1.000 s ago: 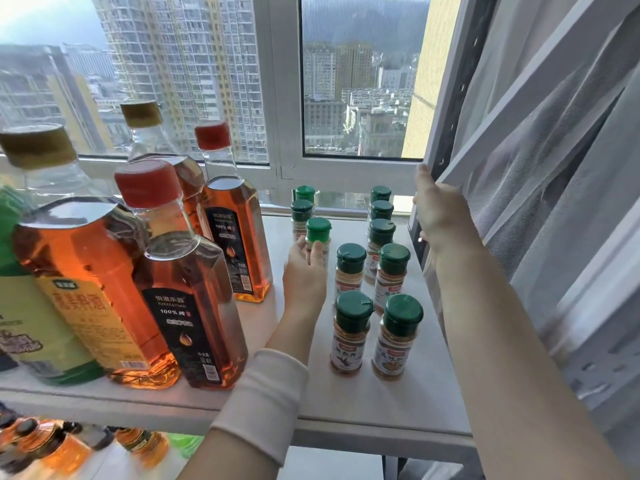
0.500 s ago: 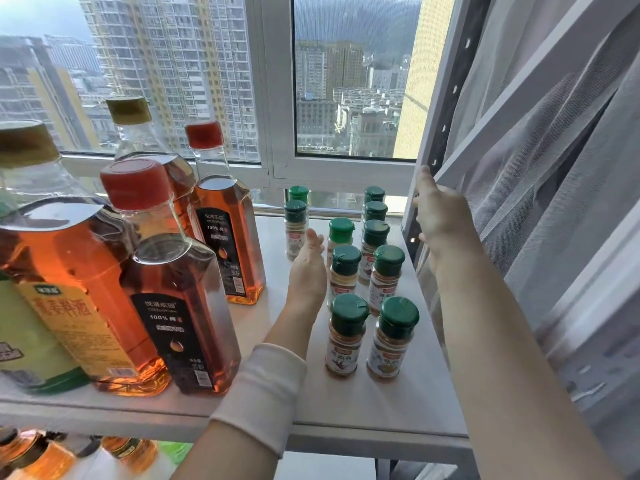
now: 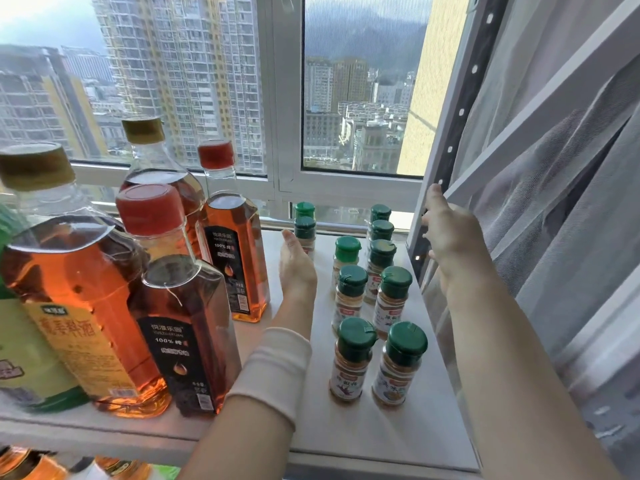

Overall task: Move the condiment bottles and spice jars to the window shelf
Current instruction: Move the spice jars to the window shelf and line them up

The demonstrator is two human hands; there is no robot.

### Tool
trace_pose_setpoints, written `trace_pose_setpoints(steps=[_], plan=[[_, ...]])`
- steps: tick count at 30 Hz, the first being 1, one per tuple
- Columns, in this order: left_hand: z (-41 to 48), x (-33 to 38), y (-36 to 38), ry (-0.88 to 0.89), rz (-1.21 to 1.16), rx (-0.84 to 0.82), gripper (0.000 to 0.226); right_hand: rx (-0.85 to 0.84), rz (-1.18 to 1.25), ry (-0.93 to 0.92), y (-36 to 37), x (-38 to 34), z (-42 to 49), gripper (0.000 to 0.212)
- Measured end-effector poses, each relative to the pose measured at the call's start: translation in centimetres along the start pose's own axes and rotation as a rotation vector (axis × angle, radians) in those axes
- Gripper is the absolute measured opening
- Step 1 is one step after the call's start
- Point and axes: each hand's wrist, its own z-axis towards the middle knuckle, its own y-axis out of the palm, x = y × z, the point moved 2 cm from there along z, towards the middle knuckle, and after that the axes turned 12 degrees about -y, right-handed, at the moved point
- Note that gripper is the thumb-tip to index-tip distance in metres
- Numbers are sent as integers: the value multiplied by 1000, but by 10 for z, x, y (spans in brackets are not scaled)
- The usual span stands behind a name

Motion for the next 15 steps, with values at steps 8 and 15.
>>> trace_pose_setpoints(steps=[8,15], plan=[[-8,6,16,-46,42,-226,73,2,-12,-10,3,3,2,58],[-11,8,27,-135,82,-346,78,18,9,2,2,9,5,57]])
